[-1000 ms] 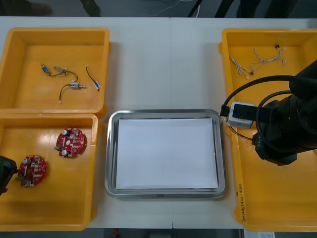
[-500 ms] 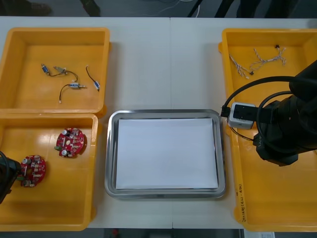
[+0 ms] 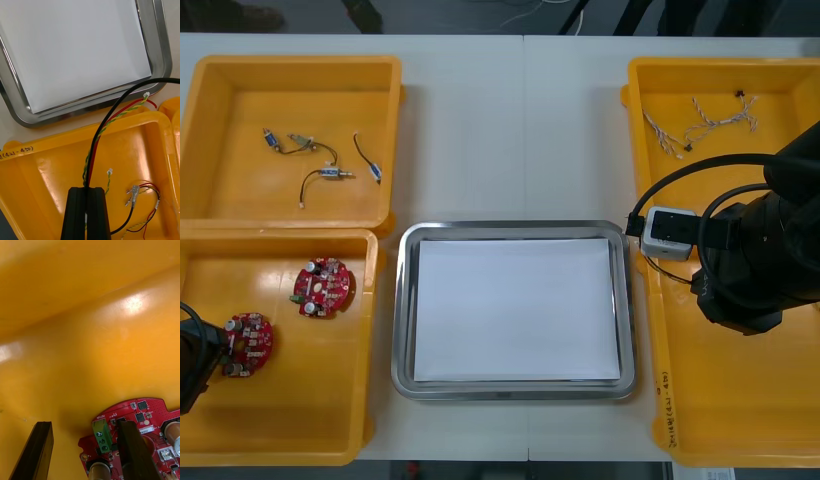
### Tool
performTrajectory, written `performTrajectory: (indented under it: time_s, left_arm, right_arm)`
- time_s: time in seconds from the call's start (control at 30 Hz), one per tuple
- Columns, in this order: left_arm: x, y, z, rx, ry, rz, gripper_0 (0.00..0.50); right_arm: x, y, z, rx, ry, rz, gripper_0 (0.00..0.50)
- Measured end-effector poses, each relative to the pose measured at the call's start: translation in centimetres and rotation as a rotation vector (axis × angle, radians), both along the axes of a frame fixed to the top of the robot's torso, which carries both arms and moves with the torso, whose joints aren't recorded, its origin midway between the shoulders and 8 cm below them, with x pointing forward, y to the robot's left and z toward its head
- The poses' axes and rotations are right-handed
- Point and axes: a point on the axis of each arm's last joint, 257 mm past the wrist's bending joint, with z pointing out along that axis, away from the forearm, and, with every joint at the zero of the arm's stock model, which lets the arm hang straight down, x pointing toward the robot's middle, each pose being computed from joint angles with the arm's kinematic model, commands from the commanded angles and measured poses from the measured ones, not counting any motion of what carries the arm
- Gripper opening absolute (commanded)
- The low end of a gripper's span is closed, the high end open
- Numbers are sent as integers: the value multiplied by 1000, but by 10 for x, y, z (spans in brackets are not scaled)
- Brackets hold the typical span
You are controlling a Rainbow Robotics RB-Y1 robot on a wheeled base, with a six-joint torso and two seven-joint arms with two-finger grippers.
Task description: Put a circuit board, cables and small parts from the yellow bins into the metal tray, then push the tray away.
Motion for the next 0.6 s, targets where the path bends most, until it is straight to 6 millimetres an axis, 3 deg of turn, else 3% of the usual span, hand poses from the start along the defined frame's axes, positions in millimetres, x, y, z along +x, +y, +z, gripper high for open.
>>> performTrajectory:
  time_s: [0.17,0.23,0.27,0.6]
  left_arm:
    - [0,0,-1,3,2,-2,500]
    - [0,-1,-1,3,2,-2,294]
    - [0,0,-1,4,3,-2,8]
    - [0,1,-1,9,2,-1,0]
  right_arm:
    - [0,0,0,0,0,0,0]
    - [0,0,0,0,0,0,0]
    - [0,0,0,0,0,0,0]
    - [0,0,0,0,0,0,0]
